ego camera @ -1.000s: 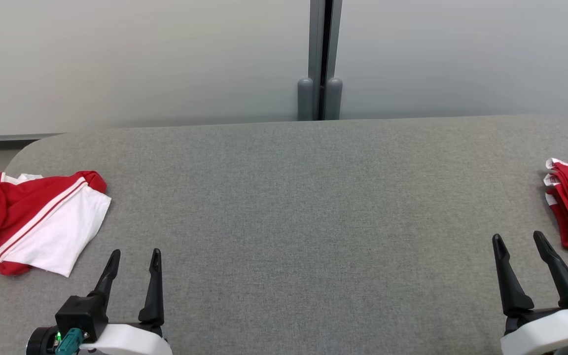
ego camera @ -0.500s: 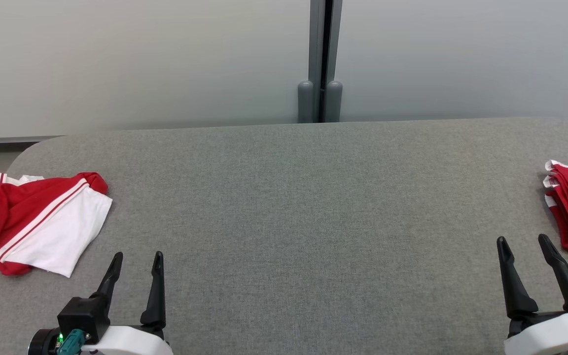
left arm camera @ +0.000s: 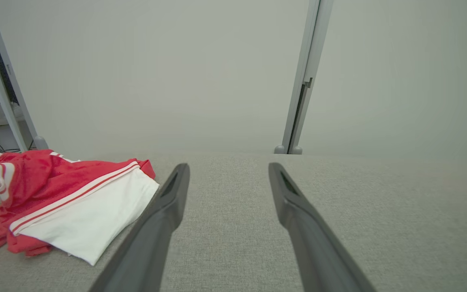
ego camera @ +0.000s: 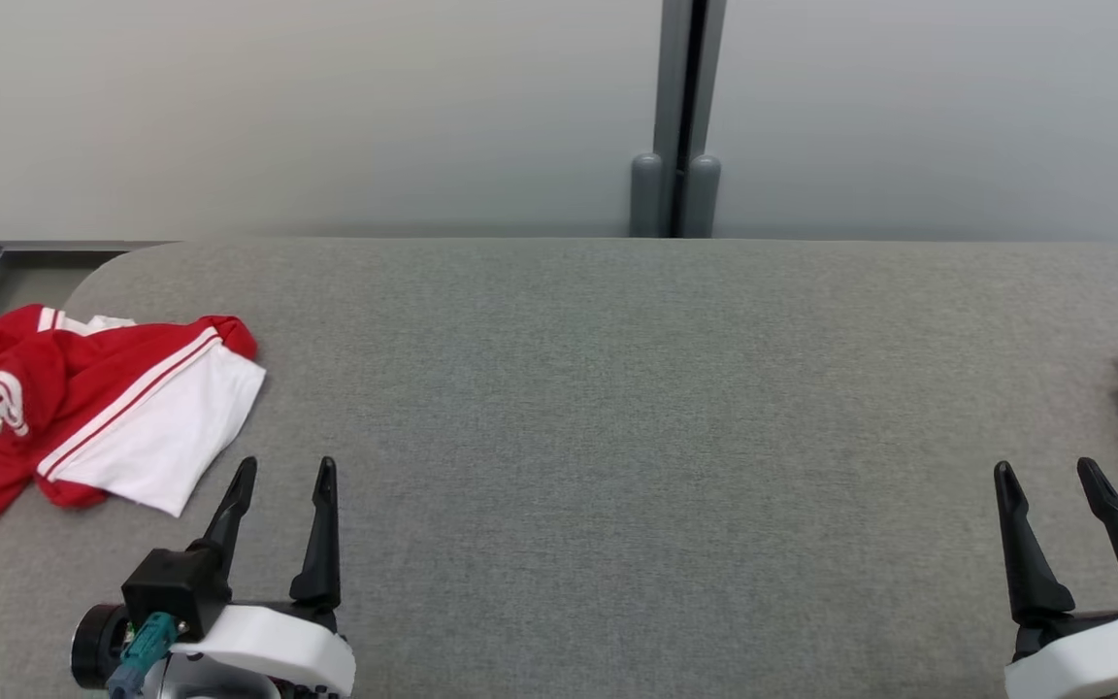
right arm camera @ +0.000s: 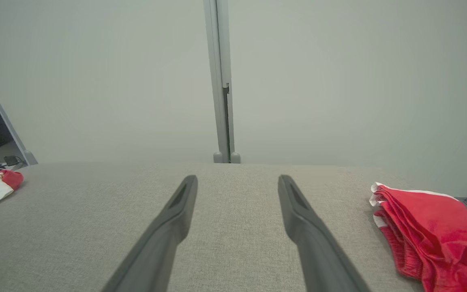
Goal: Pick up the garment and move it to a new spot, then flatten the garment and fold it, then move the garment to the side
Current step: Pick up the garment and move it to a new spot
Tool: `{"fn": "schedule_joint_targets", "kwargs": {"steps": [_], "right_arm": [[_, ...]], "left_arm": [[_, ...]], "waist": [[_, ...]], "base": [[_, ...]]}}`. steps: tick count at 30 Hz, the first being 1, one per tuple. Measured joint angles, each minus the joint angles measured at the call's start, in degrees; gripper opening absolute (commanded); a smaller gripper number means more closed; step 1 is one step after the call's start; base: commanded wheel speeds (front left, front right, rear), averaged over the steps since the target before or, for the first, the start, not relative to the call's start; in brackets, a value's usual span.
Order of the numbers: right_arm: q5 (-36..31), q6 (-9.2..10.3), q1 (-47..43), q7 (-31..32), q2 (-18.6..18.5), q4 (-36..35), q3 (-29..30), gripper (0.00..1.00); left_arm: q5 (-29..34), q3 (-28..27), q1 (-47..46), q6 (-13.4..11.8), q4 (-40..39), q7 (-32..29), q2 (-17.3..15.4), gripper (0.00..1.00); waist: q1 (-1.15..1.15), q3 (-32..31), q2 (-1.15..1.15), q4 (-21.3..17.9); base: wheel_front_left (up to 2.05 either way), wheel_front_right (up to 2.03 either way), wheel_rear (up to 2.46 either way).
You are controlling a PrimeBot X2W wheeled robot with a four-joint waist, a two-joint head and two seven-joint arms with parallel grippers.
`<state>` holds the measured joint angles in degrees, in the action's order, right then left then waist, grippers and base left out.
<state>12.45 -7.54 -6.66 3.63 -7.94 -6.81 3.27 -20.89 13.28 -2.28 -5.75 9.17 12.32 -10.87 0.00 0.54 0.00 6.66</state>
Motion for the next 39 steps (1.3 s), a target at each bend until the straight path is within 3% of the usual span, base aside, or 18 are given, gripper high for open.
{"fn": "schedule_joint_targets", "kwargs": {"steps": [10,22,39], "right_arm": [[-0.7,0.05,0.0,2.3,-0.9,-4.2,0.3,1.0],[-1.2,0.05,0.9,4.0,-2.0,-6.2,-2.4,1.0],[-0.4,0.04,3.7,5.4,-4.5,-6.1,-4.3,1.0]], "left_arm": [[0.1,0.9,-5.0,0.7,1.3,1.5,2.1,1.0],[0.3,-1.2,-5.3,0.1,2.4,2.4,1.3,1.0],[0.6,-3.4,-5.4,-0.3,2.3,2.7,3.4,1.0]], "waist": [[0.0,1.6,0.0,10.7],[0.0,2.7,0.0,23.1],[0.0,4.8,0.0,24.5]], "base": [[0.0,0.0,0.0],[0.0,0.0,0.0],[0.0,0.0,0.0]]}}
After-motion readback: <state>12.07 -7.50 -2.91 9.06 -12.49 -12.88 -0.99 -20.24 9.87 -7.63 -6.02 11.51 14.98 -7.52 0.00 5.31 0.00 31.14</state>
